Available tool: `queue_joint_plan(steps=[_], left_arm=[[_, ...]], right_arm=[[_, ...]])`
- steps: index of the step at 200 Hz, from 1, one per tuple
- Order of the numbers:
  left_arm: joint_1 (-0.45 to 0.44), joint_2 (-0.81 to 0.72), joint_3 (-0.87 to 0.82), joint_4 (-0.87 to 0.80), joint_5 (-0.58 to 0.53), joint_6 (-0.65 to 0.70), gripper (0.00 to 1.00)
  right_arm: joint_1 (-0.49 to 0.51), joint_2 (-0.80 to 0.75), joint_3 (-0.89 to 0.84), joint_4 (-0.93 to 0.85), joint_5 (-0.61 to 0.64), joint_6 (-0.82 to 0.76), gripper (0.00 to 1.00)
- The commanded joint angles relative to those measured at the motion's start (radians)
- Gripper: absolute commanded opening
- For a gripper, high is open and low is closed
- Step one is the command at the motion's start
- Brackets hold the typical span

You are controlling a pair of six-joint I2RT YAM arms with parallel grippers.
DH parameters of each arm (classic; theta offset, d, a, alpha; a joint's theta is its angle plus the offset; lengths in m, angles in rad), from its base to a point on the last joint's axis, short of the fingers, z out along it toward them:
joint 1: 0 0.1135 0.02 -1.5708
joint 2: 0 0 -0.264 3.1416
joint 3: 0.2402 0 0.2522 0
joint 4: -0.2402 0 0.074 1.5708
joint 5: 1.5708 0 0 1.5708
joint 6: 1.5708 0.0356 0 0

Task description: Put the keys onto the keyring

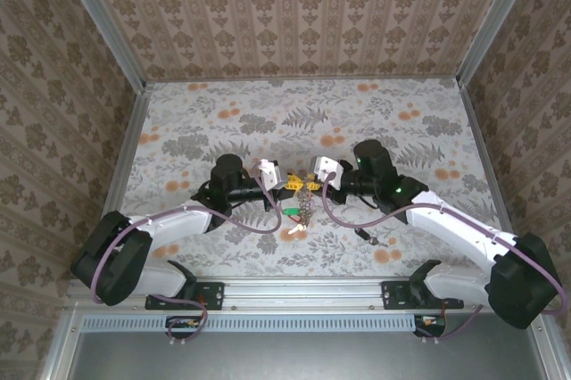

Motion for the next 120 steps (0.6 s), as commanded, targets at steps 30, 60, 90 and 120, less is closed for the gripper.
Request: queue_joint_plan(steps=[30,60,90,120], left_arm=[[-0.003,-0.003,0.042,0.025,0.054,-0.017,0.0],[-0.002,-0.008,0.04,0.026,0.054,-0.017,0.0],[-0.001,-0.01,0.039,0.027,0.055,-0.02,0.0],[0.0,-0.017,0.058,-0.047,0.048,0.015,0.0]], right_arm=[[-0.005,0.034,0.038,-0.017,-0.052,-0.039,0.18],[-0.014,0.037,0.033,-0.019,-0.055,-0.04,0.12],[-0.019,0.036,0.036,-0.042,-0.068,-0.042,0.03],[-0.021,0.029,0.054,-0.07,-0.095,-0.044,0.0]])
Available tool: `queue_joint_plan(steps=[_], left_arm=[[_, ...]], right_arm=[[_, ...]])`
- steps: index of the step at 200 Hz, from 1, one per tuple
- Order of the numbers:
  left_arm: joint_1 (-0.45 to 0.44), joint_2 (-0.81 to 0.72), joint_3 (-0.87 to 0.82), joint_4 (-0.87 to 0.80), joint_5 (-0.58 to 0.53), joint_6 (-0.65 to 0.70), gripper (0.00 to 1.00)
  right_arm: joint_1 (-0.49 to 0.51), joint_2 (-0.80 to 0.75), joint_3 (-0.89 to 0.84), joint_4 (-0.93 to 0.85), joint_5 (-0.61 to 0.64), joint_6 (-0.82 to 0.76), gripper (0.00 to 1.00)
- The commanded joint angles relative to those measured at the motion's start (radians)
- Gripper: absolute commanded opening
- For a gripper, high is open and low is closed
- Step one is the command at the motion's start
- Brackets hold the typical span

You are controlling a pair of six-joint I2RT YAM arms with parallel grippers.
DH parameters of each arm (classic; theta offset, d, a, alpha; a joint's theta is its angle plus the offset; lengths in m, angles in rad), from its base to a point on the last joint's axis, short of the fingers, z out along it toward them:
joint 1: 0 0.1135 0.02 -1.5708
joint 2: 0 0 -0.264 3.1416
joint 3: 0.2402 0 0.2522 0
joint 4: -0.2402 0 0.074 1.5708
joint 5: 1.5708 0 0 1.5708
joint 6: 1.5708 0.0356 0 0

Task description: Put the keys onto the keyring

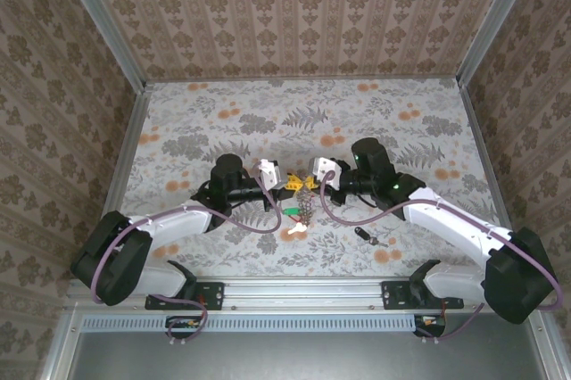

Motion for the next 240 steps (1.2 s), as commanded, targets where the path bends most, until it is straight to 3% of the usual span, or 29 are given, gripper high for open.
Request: queue_joint_plan(steps=[1,64,142,167,189,209,240], left_arm=[[-0.002,-0.017,0.058,-0.045,0.041,0.017,0.0],[-0.013,-0.031,0.176,-0.404,-0.009,0.19,0.08],[-0.045,-0.01,0.253,-0.53,-0.056,0.262,0.1],[-0.052,-0.006,0.268,-0.541,-0.074,0.263,0.0],[-0.048,-0.011,0.261,-0.497,-0.07,0.228,0.0],[-0.027,-0.014,0.229,-0.397,0.004,0.168,0.0],[-0.016,-0.02,0.171,-0.248,0.086,0.103,0.0]], right_arm=[[-0.008,0.003,0.037,-0.042,-0.037,-0.018,0.0],[-0.003,0.007,0.107,-0.157,-0.032,-0.041,0.0],[0.012,0.027,0.173,-0.261,-0.006,-0.039,0.0],[0.022,0.03,0.194,-0.297,0.002,-0.03,0.0],[0.02,0.013,0.165,-0.261,-0.002,-0.022,0.03],[-0.015,0.003,0.098,-0.161,-0.044,0.007,0.09],[-0.035,0.009,0.08,-0.143,-0.094,0.0,0.17]])
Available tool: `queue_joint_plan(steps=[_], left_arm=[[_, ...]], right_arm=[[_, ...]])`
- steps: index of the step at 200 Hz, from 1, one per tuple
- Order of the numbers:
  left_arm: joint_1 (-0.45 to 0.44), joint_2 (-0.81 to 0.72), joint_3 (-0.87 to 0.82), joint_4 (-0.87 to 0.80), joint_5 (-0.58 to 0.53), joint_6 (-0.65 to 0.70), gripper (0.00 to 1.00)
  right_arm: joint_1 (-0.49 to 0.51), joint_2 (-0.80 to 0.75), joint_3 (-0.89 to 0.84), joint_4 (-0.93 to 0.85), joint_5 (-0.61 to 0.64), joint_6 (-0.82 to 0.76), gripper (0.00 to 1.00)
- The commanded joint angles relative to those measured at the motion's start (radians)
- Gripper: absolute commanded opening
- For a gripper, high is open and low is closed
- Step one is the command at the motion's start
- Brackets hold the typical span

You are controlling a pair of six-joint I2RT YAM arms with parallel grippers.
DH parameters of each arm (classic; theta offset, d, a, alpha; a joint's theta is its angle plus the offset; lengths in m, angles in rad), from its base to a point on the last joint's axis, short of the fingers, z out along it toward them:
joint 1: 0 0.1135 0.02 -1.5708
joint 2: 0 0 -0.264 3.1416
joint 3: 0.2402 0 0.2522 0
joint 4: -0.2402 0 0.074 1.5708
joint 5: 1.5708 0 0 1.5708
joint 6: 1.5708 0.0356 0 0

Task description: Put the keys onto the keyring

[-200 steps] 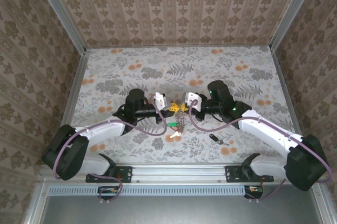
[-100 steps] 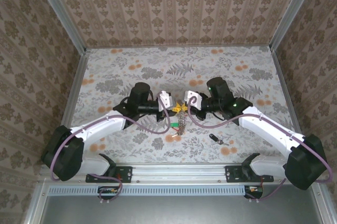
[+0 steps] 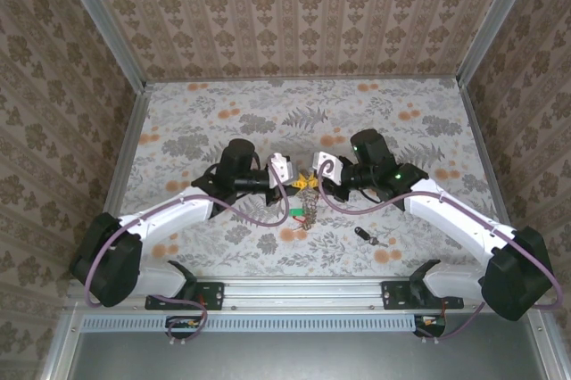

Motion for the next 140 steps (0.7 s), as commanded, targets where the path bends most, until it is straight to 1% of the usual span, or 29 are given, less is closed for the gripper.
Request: queue_joint_plan(steps=[1,37,56,70,85,113,129,140], left_arm=[[0.01,-0.01,-0.03,0.173,0.103,-0.071,0.0],[0.012,-0.01,-0.048,0.227,0.128,-0.102,0.0],[0.014,-0.01,-0.058,0.253,0.133,-0.116,0.0],[0.015,-0.009,-0.065,0.28,0.136,-0.129,0.0],[0.016,-0.007,-0.063,0.285,0.148,-0.132,0.0],[0.015,-0.007,-0.055,0.257,0.132,-0.124,0.0],[0.015,-0.012,-0.045,0.21,0.103,-0.099,0.0],[0.015,-0.016,-0.035,0.159,0.079,-0.07,0.05]], right_arm=[[-0.015,-0.013,-0.032,0.057,-0.074,0.009,0.17],[-0.026,-0.01,-0.048,0.079,-0.088,0.002,0.18],[-0.031,-0.012,-0.056,0.098,-0.089,0.007,0.16],[-0.032,-0.011,-0.058,0.11,-0.085,0.01,0.16],[-0.032,-0.009,-0.061,0.118,-0.08,0.01,0.13],[-0.033,-0.007,-0.05,0.116,-0.076,0.008,0.01],[-0.033,-0.01,-0.036,0.097,-0.077,0.004,0.0],[-0.032,-0.012,-0.022,0.071,-0.076,-0.008,0.0]])
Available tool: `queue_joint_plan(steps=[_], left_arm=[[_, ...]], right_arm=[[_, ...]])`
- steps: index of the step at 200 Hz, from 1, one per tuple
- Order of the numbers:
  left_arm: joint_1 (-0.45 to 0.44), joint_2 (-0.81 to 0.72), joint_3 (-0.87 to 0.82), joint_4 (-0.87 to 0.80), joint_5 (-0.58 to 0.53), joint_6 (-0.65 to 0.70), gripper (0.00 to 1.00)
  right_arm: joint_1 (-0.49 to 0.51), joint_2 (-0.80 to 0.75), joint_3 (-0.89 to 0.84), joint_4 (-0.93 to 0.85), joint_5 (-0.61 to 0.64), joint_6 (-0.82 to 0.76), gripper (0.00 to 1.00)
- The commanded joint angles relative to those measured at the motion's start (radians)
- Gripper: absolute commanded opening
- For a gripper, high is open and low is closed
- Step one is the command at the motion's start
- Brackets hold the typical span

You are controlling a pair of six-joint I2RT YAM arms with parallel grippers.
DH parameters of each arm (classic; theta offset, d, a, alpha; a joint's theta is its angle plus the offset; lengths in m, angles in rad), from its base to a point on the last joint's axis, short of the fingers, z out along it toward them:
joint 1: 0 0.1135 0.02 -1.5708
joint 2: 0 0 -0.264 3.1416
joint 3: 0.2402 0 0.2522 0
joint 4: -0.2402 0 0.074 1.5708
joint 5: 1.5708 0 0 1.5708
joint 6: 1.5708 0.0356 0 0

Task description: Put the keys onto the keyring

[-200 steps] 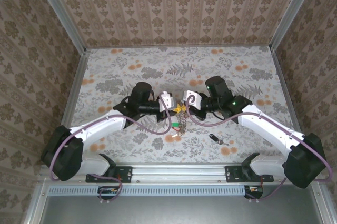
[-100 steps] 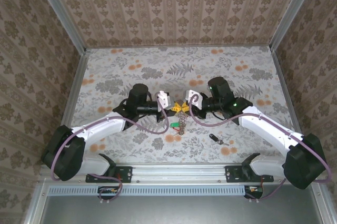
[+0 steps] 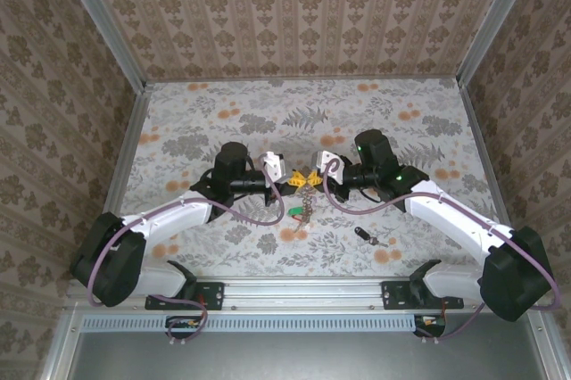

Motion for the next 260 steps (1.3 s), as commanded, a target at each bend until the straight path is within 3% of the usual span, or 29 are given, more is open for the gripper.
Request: queue_joint_plan(steps=[1,33,75,223,260], left_arm=[[-0.01,-0.017,0.032,-0.023,0.019,0.04,0.05],[-0.015,-0.018,0.096,-0.223,-0.05,0.143,0.12],[-0.027,-0.016,0.136,-0.301,-0.103,0.201,0.16],[-0.046,-0.048,0.126,-0.251,-0.13,0.193,0.2],[-0.047,-0.042,0.136,-0.28,-0.119,0.203,0.12]], right_arm=[[-0.001,-0.012,0.022,-0.026,0.0,-0.021,0.0],[0.009,-0.01,0.072,-0.118,0.025,-0.039,0.0],[0.023,0.01,0.115,-0.193,0.052,-0.042,0.0],[0.039,0.03,0.132,-0.206,0.081,-0.058,0.0],[0.039,0.023,0.131,-0.196,0.066,-0.056,0.0]])
